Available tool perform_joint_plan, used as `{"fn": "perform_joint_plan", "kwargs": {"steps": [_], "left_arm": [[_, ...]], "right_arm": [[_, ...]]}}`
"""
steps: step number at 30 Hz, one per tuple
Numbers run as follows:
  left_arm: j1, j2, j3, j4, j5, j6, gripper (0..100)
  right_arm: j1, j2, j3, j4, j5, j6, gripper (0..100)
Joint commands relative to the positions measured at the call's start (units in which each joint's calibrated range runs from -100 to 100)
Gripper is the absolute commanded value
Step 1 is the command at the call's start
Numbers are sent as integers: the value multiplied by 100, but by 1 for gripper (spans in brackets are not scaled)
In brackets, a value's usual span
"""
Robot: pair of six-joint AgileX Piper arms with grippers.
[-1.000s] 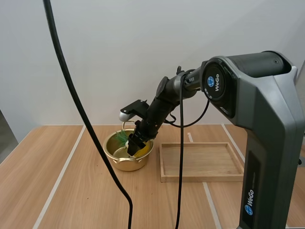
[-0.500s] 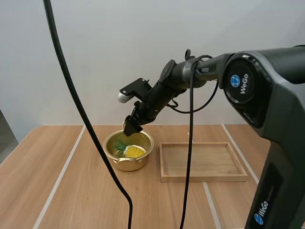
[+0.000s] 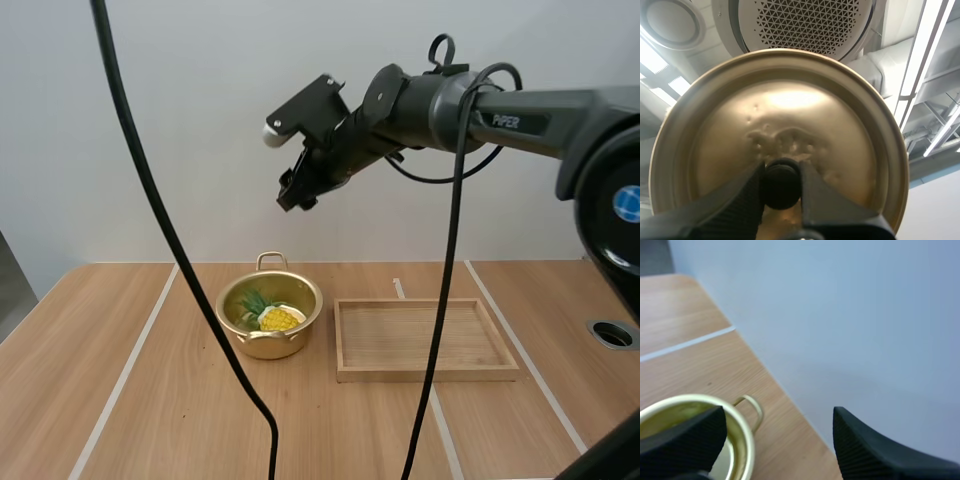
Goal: Open the pot, put the pineapple inside, and close it
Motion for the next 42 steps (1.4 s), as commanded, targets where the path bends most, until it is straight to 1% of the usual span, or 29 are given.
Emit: {"fn": "perform_joint_plan", "kwargs": {"steps": [1, 3, 5, 6, 7, 9, 13, 17, 19, 21, 22, 25, 28, 34, 40, 42], "left_arm": [[7, -14, -27, -35, 643, -2, 0], [7, -3, -27, -58, 756, -2, 0], [7, -3, -27, -70, 790, -102, 0], [7, -3, -27, -70, 791, -171, 0], [7, -3, -27, -70, 791, -247, 0], [7, -3, -27, -70, 791, -345, 0], [7, 104, -14, -70, 1065, -354, 0], [7, 309, 20, -70, 2587, -494, 0], [7, 348, 148, -70, 3045, -578, 0], [7, 378, 273, -70, 3216, -615, 0], [7, 423, 521, 30, 3622, -637, 0], [7, 463, 1006, 194, 4254, -704, 0], [7, 486, 1569, 267, 4741, -750, 0], [7, 501, 2882, 294, 4873, -937, 0], [7, 632, 4114, 316, 4873, -974, 0], [7, 736, 4496, 316, 4873, -974, 0]], "right_arm": [[-201, -744, -35, -96, -1190, 516, 95], [-332, -1107, -35, -96, -1491, 742, 76], [-506, -1449, -35, -96, -1651, 929, 46], [-608, -1580, -35, -96, -1694, 1077, 25], [-718, -1734, -35, -96, -1694, 1245, 0], [-953, -2013, -35, -96, -1694, 1637, 0], [-1293, -2438, -35, -96, -1756, 1792, 0], [-1486, -2774, -35, -96, -1773, 1825, 0], [-1549, -2926, -35, -96, -1773, 1834, 0], [-1577, -3058, -35, -96, -1773, 1834, 0], [-1574, -3127, -35, -96, -1773, 1834, 0], [-1574, -3672, -35, -141, -2028, 1834, 0], [-1574, -3785, -35, -188, -2028, 1834, 0], [-1584, -3844, -35, -315, -2028, 1865, 0], [-1749, -3844, -35, -315, -2363, 2348, 0], [-1772, -3844, -35, -315, -2424, 2420, 0]]}}
